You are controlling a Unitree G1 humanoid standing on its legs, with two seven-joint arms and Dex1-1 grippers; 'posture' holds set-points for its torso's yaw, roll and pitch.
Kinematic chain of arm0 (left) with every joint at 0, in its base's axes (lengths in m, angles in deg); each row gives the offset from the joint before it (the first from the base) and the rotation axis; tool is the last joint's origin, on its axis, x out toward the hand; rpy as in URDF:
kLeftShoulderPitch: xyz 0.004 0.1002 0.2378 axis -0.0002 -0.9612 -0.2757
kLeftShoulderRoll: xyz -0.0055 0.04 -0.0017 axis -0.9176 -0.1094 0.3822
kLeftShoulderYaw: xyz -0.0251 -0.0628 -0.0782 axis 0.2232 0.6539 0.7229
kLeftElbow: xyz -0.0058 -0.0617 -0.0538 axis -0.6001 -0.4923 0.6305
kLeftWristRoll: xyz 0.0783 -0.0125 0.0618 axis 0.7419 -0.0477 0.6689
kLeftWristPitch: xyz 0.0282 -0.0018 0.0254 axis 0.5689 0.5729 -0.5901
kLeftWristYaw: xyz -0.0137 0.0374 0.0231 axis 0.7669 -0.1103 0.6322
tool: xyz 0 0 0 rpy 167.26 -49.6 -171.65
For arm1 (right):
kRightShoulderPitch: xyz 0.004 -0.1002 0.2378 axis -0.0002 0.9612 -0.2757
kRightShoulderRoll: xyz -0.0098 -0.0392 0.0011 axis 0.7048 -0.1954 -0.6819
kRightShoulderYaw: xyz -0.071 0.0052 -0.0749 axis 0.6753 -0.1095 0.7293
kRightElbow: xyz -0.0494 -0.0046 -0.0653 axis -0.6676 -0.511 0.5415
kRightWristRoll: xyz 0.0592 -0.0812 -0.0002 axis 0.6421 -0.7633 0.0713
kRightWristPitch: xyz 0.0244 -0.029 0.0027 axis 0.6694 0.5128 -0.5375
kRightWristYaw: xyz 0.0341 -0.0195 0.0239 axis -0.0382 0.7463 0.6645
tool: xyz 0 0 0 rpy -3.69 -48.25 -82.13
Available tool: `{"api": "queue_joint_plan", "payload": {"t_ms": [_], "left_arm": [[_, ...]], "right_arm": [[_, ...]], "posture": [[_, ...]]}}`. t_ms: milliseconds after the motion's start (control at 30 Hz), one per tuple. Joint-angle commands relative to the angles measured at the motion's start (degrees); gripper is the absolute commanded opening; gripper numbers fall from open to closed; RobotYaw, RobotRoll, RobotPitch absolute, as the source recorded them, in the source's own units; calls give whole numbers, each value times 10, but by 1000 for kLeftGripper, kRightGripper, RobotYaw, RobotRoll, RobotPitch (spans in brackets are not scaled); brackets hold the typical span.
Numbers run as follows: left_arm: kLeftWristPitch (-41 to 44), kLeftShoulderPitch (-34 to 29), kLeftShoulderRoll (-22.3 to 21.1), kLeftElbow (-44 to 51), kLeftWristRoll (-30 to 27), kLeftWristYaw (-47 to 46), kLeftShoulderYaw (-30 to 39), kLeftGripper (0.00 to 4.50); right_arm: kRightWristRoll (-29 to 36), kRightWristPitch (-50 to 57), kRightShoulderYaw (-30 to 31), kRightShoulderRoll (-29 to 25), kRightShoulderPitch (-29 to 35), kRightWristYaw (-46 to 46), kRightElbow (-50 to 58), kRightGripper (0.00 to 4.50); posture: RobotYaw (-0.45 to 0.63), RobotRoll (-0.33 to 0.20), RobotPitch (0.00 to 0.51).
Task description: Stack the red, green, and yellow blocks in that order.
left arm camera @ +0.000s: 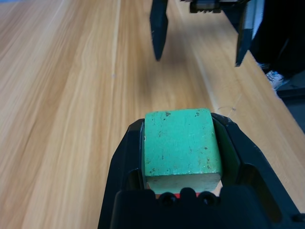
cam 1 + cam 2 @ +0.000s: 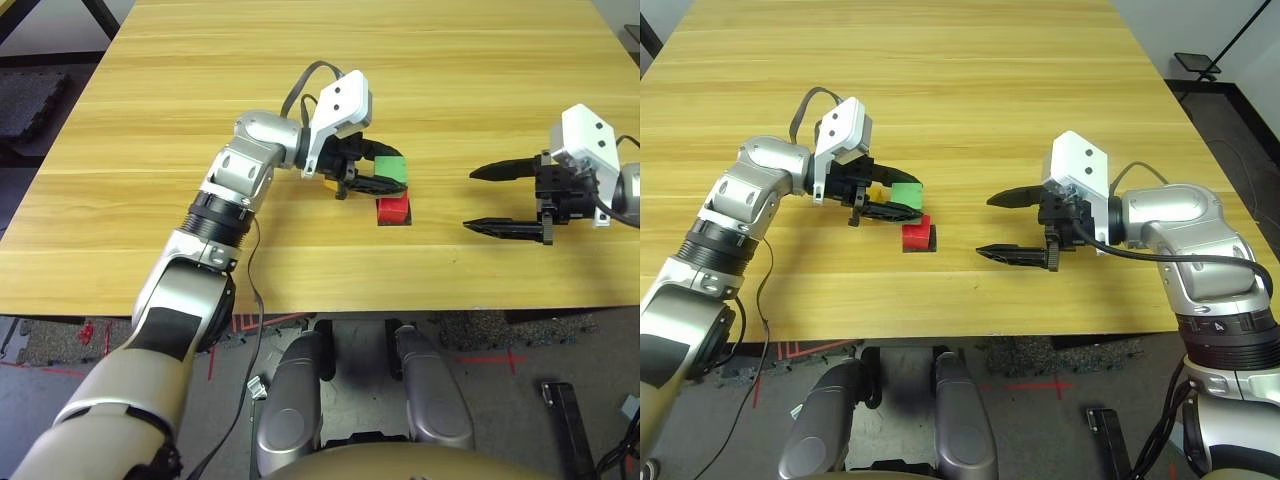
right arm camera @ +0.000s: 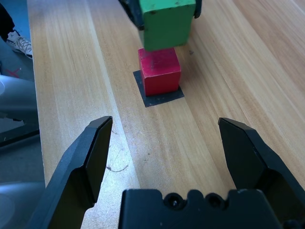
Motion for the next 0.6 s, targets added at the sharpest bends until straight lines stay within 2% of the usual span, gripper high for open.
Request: {"api": "queue_joint_plan", "payload": {"t_ms": [33, 267, 600], "left_arm": [[-2, -16, 2, 19, 2, 6, -11, 2141], [-10, -29, 12, 32, 2, 7, -16, 2141], [-58, -15, 29, -27, 13, 9, -12, 2140]], "right_arm": [[8, 2, -6, -7, 3, 2, 6, 4500], [8, 2, -4, -6, 0, 0, 5, 4500], [10, 7, -1, -1, -2, -2, 13, 4500]], "posture": [[124, 62, 269], [121, 59, 267], [114, 54, 273]]}}
